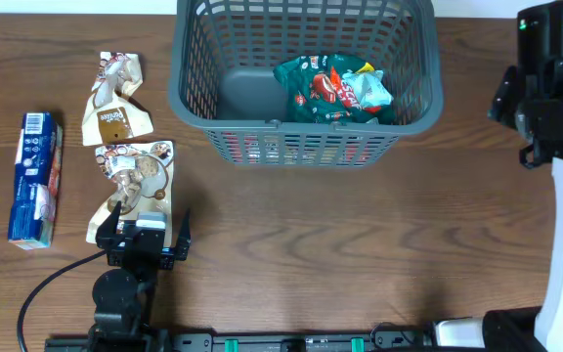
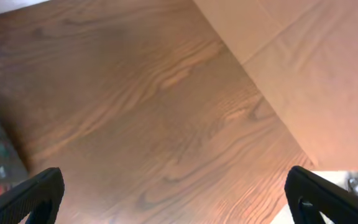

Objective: Pack container

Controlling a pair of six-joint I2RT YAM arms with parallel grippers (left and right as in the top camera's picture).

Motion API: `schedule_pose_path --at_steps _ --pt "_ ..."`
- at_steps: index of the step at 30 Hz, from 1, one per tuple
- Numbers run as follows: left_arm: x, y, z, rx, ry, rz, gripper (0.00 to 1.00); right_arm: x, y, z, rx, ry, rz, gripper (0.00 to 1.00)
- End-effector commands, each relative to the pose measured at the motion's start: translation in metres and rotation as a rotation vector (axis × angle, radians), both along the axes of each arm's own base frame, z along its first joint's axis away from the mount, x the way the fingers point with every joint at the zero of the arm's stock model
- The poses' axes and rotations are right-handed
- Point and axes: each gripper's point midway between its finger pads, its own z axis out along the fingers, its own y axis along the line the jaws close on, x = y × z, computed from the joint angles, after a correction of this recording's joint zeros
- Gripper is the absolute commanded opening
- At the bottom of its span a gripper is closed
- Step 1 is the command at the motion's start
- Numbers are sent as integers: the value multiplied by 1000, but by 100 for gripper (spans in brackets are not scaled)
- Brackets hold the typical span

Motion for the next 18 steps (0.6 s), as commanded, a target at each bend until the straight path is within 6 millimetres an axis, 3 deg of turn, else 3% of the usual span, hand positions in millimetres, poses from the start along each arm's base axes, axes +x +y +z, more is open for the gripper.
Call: schedule_pose_path --at_steps 1,11,18 --pt "0 -1 -12 17 25 -10 99 -16 -25 7 6 -34 -100 99" --pt "0 -1 -12 17 25 -10 99 -65 -101 8 64 -86 -403 99" --pt "0 -1 -12 17 25 -10 99 -69 -109 1 147 -115 -435 99"
